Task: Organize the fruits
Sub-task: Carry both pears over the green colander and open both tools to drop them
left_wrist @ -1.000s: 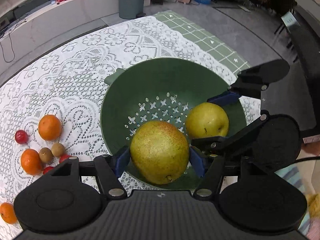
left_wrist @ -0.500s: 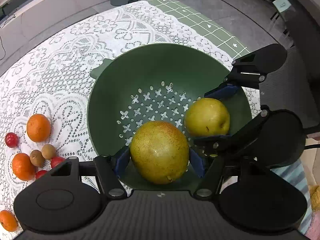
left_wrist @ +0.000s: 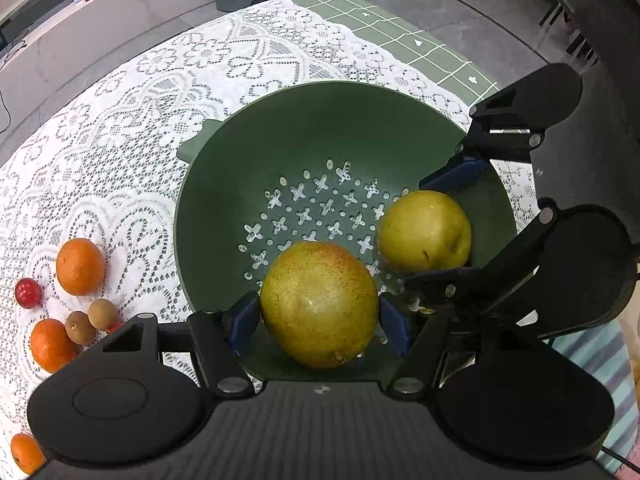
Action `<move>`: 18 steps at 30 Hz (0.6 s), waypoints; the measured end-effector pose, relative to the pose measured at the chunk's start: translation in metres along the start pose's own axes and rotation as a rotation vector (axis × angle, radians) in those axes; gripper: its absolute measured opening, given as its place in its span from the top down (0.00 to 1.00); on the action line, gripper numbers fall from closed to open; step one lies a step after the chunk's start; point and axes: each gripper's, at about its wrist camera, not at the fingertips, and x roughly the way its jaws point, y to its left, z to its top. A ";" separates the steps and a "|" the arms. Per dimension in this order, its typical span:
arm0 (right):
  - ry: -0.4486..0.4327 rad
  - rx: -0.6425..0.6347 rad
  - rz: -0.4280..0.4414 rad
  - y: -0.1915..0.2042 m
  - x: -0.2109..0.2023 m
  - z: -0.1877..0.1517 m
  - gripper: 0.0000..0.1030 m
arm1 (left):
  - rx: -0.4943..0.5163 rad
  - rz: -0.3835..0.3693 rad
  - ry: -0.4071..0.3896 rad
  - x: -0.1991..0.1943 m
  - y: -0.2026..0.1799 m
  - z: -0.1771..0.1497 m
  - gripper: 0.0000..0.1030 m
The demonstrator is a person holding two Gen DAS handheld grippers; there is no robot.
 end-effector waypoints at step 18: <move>-0.008 0.022 -0.027 0.005 -0.016 -0.011 0.34 | 0.047 0.028 0.015 -0.005 -0.014 -0.007 0.29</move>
